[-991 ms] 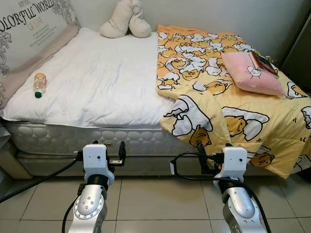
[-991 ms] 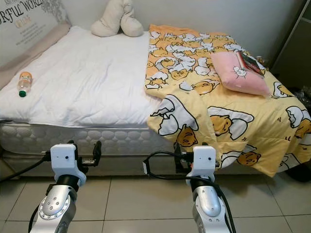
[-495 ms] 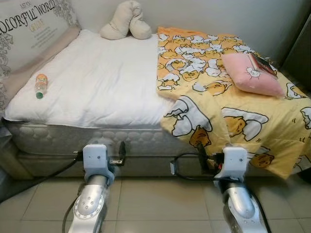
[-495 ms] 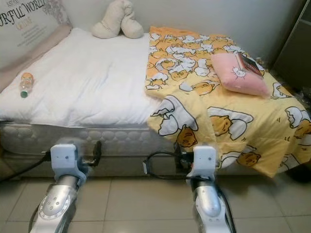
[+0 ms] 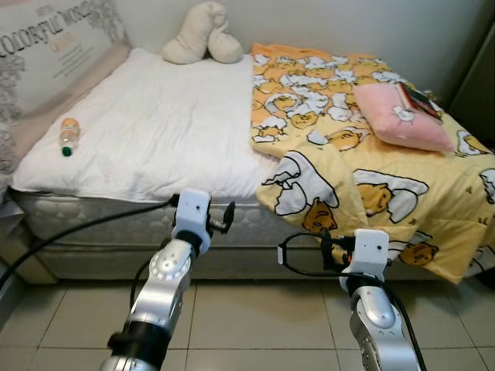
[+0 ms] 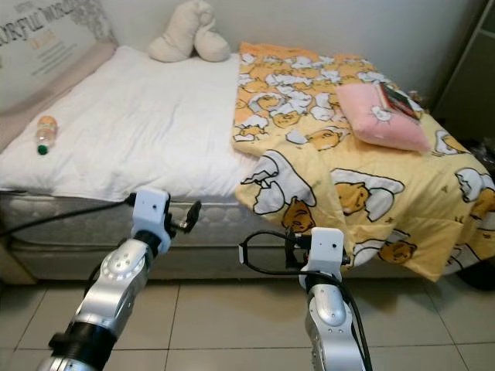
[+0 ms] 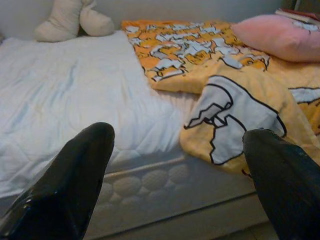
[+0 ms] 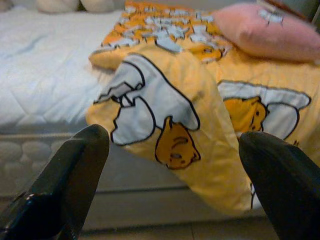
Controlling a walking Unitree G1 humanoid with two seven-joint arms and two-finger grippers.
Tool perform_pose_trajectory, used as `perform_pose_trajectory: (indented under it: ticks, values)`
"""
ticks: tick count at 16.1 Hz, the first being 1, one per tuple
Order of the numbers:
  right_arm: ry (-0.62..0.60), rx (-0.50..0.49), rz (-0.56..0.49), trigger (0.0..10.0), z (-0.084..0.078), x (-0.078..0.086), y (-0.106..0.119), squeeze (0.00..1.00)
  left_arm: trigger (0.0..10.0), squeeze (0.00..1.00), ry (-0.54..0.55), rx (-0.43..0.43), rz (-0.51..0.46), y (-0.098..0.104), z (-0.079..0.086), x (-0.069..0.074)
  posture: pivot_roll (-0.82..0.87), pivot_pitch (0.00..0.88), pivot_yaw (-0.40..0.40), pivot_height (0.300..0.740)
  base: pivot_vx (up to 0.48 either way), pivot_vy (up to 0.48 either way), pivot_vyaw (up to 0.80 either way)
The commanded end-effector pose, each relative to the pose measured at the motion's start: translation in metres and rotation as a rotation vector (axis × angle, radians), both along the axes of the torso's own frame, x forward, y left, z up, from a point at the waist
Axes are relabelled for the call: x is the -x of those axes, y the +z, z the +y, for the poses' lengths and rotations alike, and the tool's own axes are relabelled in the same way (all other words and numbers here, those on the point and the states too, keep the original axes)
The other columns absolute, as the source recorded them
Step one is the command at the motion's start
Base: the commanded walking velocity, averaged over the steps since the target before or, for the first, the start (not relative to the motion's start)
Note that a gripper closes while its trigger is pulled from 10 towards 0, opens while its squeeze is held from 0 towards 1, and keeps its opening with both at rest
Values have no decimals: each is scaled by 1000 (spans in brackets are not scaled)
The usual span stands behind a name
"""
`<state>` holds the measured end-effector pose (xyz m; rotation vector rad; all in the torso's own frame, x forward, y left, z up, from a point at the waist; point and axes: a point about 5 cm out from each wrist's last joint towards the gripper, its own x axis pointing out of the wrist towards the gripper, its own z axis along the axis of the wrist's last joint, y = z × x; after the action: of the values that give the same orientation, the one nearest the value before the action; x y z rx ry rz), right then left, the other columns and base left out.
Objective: Clean up the room
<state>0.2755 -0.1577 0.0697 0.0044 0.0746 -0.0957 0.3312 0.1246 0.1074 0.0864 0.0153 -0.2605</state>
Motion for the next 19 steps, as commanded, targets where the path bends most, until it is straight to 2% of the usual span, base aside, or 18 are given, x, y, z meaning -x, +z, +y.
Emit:
perform_pose_trajectory:
  ticks: [1,3,4,5,6,9,10,12,14,19]
  values:
    - [-8,46,-73,10000,-2,-2,12,0,10000,0,6,-11,19,-8,8,3,-6,0,9,740,0,0,0]
    - [7,55,-109,10000,-4,8,15,0,10000,0,-31,-80,-3,-27,24,29,-10,0,12,740,0,0,0]
    - [15,44,-88,10000,-7,18,5,0,10000,0,-43,-130,-78,-31,32,46,-8,0,6,740,0,0,0]
    - [28,57,-62,10000,-9,28,-6,0,10000,0,-43,-110,-71,-36,31,54,-2,0,-2,740,0,0,0]
    - [15,42,-32,10000,-11,37,-16,0,10000,0,-34,-57,-48,-38,27,56,5,0,-4,740,0,0,0]
    - [5,46,0,10000,-8,34,-23,0,10000,0,-2,-38,-59,-28,19,43,8,0,-9,740,0,0,0]
    - [10,39,8,10000,-5,24,-21,0,10000,0,62,17,-37,-20,21,25,8,0,-6,740,480,0,0]
    - [3,25,10,10000,-6,15,-20,0,10000,0,65,5,-64,-12,21,14,1,0,3,740,480,0,0]
    - [-4,22,12,10000,-8,12,-20,0,10000,0,82,10,-52,-11,23,11,-1,0,3,740,480,0,0]
    - [12,39,30,10000,-6,14,-24,0,10000,0,93,20,-52,-8,23,5,5,0,-6,740,480,0,580]
